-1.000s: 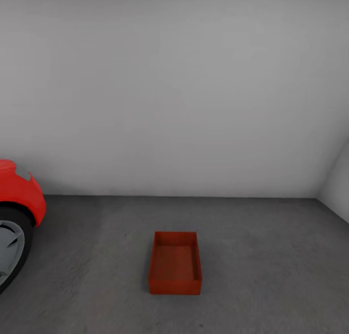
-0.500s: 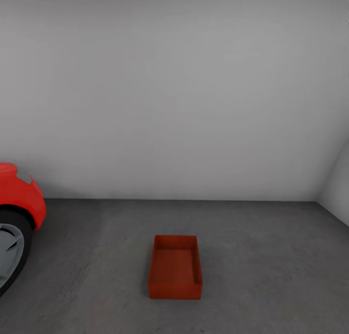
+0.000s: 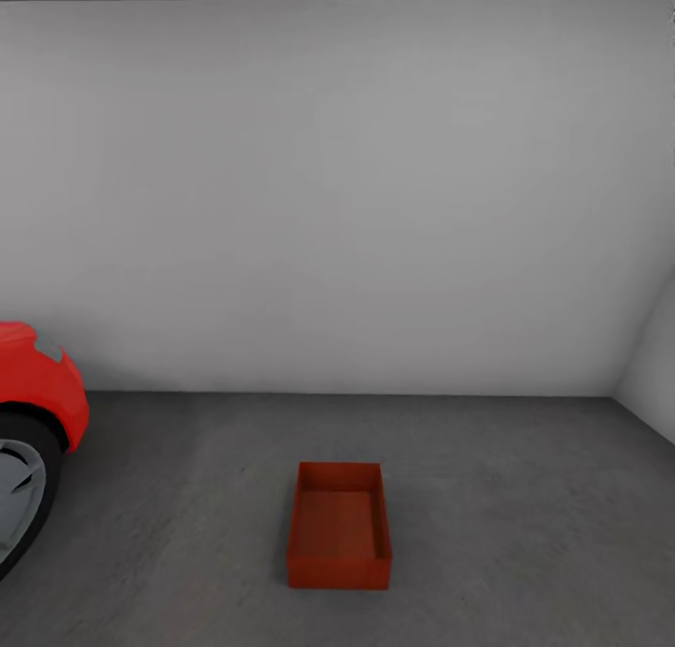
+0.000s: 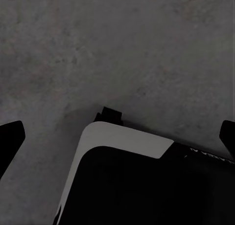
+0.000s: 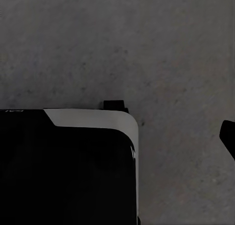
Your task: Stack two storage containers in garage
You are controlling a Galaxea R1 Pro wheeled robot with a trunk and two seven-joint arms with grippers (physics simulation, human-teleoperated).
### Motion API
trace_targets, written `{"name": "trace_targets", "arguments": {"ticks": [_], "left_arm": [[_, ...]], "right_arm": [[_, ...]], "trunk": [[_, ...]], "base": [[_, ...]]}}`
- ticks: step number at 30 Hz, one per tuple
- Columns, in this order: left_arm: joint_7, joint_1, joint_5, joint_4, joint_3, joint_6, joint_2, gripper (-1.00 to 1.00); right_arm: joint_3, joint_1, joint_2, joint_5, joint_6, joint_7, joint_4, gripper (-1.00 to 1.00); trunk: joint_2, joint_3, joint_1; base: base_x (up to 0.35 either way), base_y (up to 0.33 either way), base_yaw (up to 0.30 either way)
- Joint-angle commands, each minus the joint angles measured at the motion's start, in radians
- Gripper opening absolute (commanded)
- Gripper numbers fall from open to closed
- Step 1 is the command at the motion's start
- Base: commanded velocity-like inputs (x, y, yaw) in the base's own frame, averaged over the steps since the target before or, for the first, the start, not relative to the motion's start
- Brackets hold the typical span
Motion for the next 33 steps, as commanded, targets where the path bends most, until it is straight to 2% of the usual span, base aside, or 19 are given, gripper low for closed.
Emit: {"name": "trace_targets", "arguments": {"ticks": [1, 23, 33], "left_arm": [[0.002, -0.001, 0.008, 0.0, -0.008, -0.002, 0.0, 1.0], [0.002, -0.001, 0.007, 0.0, -0.008, -0.002, 0.0, 1.0], [0.002, -0.001, 0.007, 0.0, -0.008, -0.002, 0.0, 1.0]], "right_arm": [[0.009, -0.001, 0.0, -0.008, -0.006, -0.001, 0.003, 1.0], [0.008, -0.001, -0.001, -0.008, -0.005, -0.001, 0.003, 1.0], [0.012, -0.001, -0.002, -0.004, 0.003, -0.002, 0.003, 1.0]], "trunk": [[-0.001, 0.0, 0.0], [-0.001, 0.036, 0.0], [-0.001, 0.039, 0.0]], "base": [[0.0, 0.0, 0.0], [0.0, 0.0, 0.0], [0.0, 0.0, 0.0]]}}
